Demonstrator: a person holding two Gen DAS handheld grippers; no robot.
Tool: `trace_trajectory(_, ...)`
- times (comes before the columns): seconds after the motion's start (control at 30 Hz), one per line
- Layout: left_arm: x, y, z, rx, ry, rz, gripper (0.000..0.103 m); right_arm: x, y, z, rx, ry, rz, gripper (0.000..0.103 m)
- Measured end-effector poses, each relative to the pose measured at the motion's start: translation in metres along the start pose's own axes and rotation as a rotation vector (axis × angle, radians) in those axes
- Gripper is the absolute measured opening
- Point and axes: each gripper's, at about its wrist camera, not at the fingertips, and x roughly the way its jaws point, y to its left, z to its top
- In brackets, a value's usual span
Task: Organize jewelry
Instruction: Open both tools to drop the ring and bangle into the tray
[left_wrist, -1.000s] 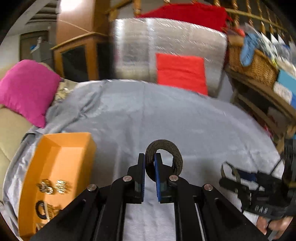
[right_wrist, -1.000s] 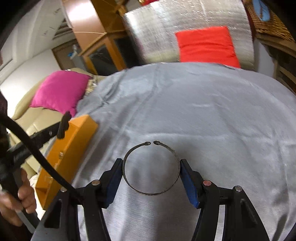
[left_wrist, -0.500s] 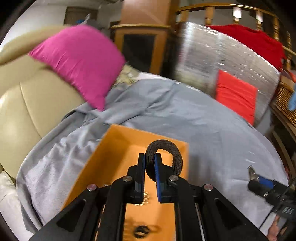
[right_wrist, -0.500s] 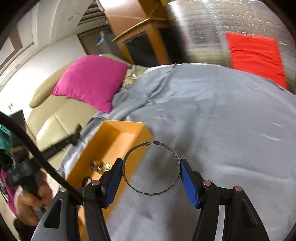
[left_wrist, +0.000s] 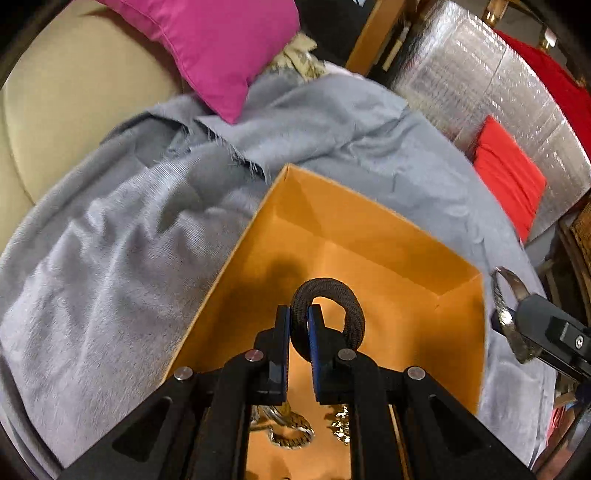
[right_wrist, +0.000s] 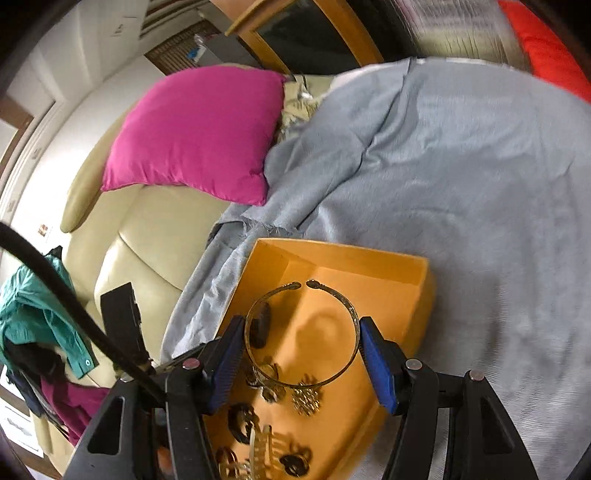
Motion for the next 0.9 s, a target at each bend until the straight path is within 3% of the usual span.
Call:
trace_trajectory(0.23, 0.025, 0.007, 0.001, -0.01, 0.079, 0.019, 0.01, 0.035, -0.006, -0.003, 0.064, 0.046, -0.041, 0.064)
trace_trajectory(0.53, 0.013, 0.012, 0.002, -0.035, 0.145, 0.01, 0.013, 0.055, 0.008, 0.001, 0.021, 0.089, -0.146, 0.065)
trace_trajectory(0.6, -0.006, 0.01, 0.004, -0.008, 0.111, 0.039, 0.038, 0.059, 0.01, 0.001, 0.0, 0.095, -0.16, 0.065)
trace_trajectory(0.67, -0.031, 0.009, 0.006, 0.014, 0.044, 0.057, 0.047, 0.062, 0.013, 0.002, -0.021, 0.092, -0.177, 0.065)
trace_trajectory(0.73, -0.058, 0.015, 0.009, 0.007, -0.02, 0.053, 0.05, 0.065, 0.015, 0.003, -0.038, 0.087, -0.207, 0.065)
trace_trajectory(0.9, -0.095, 0.032, 0.013, -0.032, -0.119, 0.125, 0.053, 0.082, 0.027, 0.002, -0.106, 0.12, -0.319, 0.064)
